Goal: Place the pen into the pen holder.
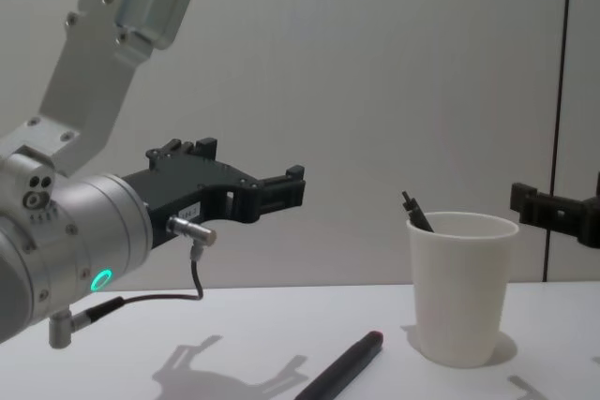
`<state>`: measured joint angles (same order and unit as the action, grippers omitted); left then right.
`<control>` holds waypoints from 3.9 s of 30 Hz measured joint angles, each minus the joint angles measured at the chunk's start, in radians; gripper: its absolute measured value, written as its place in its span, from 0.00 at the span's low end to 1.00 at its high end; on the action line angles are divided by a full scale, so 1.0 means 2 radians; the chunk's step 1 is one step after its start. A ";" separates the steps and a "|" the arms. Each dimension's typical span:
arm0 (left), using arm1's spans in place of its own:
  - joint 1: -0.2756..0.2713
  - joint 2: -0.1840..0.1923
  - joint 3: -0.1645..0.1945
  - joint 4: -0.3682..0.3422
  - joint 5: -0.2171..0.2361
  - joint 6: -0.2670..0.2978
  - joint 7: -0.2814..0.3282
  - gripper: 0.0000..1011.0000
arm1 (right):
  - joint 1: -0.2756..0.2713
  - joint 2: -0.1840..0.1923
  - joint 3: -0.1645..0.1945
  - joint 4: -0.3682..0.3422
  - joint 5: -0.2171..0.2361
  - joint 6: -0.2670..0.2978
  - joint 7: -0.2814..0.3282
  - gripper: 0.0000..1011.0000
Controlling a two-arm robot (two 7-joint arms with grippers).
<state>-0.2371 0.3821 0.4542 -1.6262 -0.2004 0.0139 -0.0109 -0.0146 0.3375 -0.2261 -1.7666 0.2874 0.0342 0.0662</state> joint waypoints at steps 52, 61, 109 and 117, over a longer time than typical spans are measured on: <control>0.065 0.050 -0.007 -0.106 -0.077 0.147 -0.053 0.99 | 0.000 0.000 0.000 0.000 0.000 0.000 0.000 0.99; 0.059 0.034 0.000 -0.095 -0.084 0.170 -0.070 0.99 | 0.000 0.000 0.000 0.000 0.000 0.000 0.000 0.99; 0.025 -0.029 0.018 -0.030 -0.047 0.269 -0.045 0.99 | 0.000 0.000 0.000 0.000 0.000 0.000 0.000 0.99; 0.020 -0.033 0.017 -0.026 -0.046 0.291 -0.047 0.99 | 0.000 0.000 0.000 0.000 0.000 0.000 0.000 0.99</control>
<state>-0.1966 0.3170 0.4873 -1.6780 -0.2919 0.5951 -0.1046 -0.0146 0.3374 -0.2259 -1.7668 0.2873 0.0341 0.0667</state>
